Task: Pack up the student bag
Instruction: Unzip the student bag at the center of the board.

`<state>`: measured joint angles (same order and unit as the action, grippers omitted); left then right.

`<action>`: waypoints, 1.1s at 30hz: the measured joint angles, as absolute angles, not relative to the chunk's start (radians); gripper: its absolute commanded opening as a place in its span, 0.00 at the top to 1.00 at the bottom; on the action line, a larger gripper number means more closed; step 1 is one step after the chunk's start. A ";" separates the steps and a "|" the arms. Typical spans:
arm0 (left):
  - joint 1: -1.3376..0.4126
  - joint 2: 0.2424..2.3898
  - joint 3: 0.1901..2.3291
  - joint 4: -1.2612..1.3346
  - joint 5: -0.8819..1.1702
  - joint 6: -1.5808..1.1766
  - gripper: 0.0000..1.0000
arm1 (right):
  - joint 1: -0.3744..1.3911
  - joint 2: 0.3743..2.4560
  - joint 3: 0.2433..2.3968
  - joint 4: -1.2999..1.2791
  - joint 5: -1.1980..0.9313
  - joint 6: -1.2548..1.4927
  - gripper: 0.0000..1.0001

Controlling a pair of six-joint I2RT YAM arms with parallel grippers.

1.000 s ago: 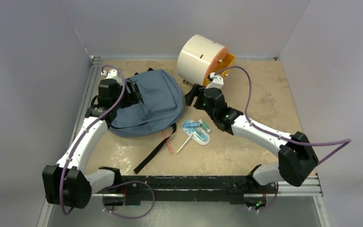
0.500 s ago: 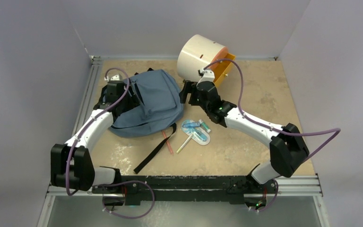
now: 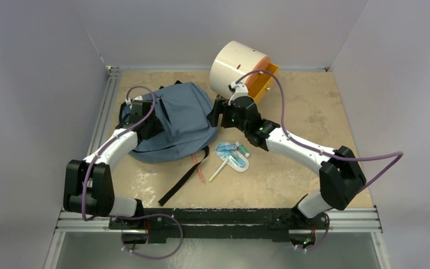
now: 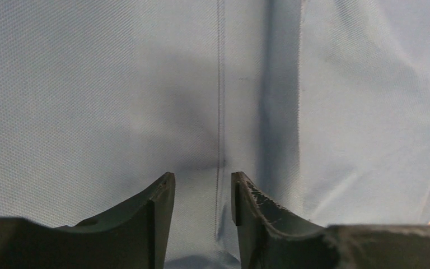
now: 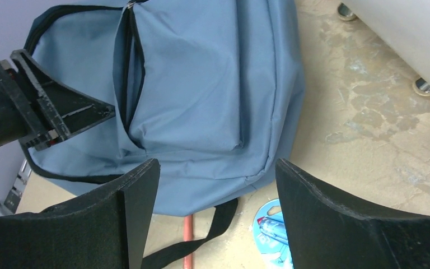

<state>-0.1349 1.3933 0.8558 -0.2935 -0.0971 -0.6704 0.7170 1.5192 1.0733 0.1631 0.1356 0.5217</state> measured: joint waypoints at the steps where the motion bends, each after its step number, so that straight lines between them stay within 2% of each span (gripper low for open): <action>1: -0.135 1.393 0.851 -0.294 -0.101 -0.672 0.64 | 0.717 1.519 1.073 0.164 0.126 0.519 0.23; 4: -0.134 1.393 0.842 -0.294 -0.112 -0.682 0.62 | 0.717 1.525 1.074 0.173 0.098 0.514 0.24; 11: -0.131 1.337 0.838 -0.249 -0.081 -0.697 0.41 | 0.726 1.585 1.110 0.176 0.056 0.509 0.24; 17: -0.131 1.357 0.900 -0.220 -0.046 -0.696 0.40 | 0.731 1.588 1.110 0.178 0.056 0.516 0.25; 26: -0.131 1.494 0.948 -0.220 -0.059 -0.696 0.60 | 0.733 1.583 1.101 0.179 0.061 0.530 0.25; 30: -0.131 1.498 0.944 -0.222 -0.065 -0.697 0.77 | 0.733 1.583 1.099 0.178 0.062 0.532 0.25; 33: -0.131 1.497 0.923 -0.216 -0.070 -0.700 0.86 | 0.733 1.583 1.099 0.180 0.060 0.532 0.26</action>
